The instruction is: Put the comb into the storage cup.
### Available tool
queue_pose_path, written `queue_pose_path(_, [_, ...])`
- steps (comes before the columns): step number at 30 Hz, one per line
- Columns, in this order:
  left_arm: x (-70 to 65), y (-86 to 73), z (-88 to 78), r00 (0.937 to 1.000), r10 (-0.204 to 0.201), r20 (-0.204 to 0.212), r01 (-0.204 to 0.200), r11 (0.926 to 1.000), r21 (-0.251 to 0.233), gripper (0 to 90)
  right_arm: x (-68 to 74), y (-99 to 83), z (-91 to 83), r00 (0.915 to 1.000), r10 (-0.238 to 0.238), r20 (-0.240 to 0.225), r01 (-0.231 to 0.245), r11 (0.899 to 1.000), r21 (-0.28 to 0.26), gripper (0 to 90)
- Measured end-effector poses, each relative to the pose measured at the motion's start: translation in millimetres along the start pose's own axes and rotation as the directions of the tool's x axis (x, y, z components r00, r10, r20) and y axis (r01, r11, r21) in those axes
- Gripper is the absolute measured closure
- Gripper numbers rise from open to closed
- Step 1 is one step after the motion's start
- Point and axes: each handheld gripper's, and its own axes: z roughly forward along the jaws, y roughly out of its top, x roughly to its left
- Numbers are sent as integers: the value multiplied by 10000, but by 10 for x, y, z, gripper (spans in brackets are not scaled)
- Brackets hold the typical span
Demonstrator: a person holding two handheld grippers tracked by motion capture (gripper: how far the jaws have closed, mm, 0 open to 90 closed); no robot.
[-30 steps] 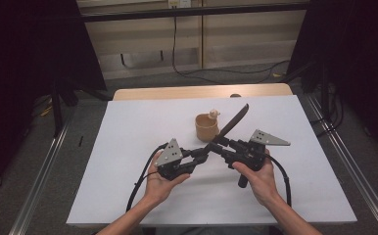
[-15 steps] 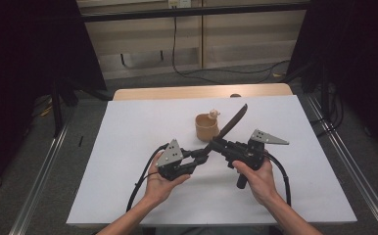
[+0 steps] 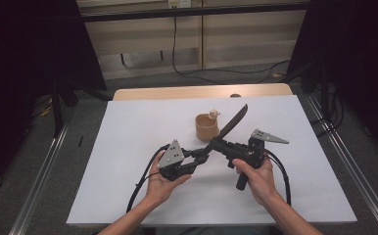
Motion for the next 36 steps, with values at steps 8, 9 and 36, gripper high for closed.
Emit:
queue_pose_path(8, [9,-2,-4,10000,-13,-51,14,10000,29,720,17,3,8,9996,-270,65,270,9996,-43,732])
queue_pose_path(9, [9,-8,-5,10000,-65,-63,65,10000,-10,715,20,3,9,9996,-281,78,282,9996,-44,732])
queue_pose_path(36, [149,-41,-213,9762,-1872,-1095,1873,9823,-97,85,22,80,-44,9835,-1708,595,1707,9853,68,732])
